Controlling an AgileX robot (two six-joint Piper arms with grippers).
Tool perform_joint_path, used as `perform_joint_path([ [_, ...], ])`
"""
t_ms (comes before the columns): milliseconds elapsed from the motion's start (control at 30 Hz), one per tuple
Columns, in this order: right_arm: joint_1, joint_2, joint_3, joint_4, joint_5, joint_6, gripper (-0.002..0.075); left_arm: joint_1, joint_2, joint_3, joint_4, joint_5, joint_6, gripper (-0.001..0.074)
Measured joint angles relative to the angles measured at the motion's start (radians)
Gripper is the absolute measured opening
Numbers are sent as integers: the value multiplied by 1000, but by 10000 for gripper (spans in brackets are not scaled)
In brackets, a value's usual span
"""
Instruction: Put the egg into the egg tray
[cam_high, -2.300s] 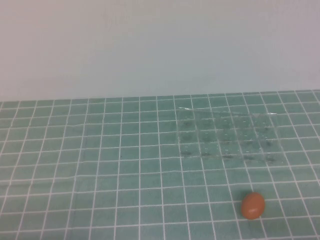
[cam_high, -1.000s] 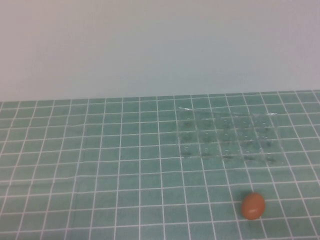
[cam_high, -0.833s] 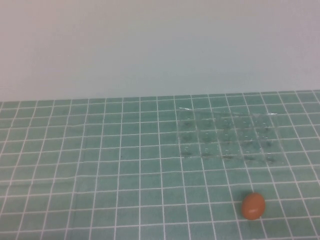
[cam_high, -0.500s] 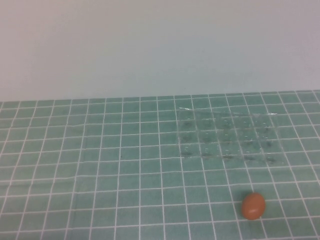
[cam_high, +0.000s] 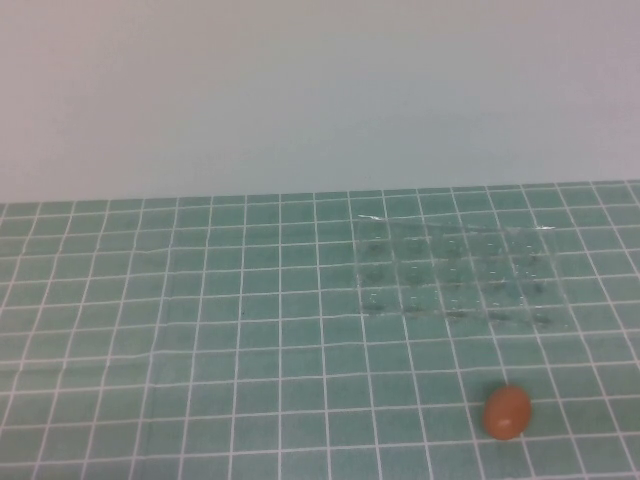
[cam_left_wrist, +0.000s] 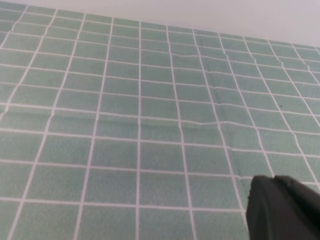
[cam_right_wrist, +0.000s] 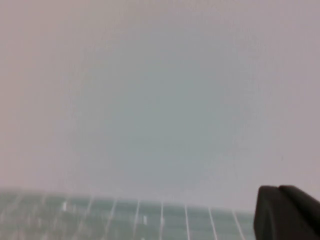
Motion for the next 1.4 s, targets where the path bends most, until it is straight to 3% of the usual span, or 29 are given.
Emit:
perform_joint_path([
  [133,0,0,0,26,-276,149,-1,0,0,0,0,0,0,-1],
  [200,0,0,-12,41,-326,206,-1,0,0,0,0,0,0,-1],
  [400,0,47,-261,27,15,211,-1,0,0,0,0,0,0,-1],
  [633,0,421,-524,15,317,213,-1,0,0,0,0,0,0,-1],
  [933,0,709,-559,150,322,214,-1,0,0,0,0,0,0,-1],
  [1300,0,843,-559,185,122,187,-1,0,0,0,0,0,0,-1],
  [1400,0,870,-578,192,177,168,-1,0,0,0,0,0,0,-1],
])
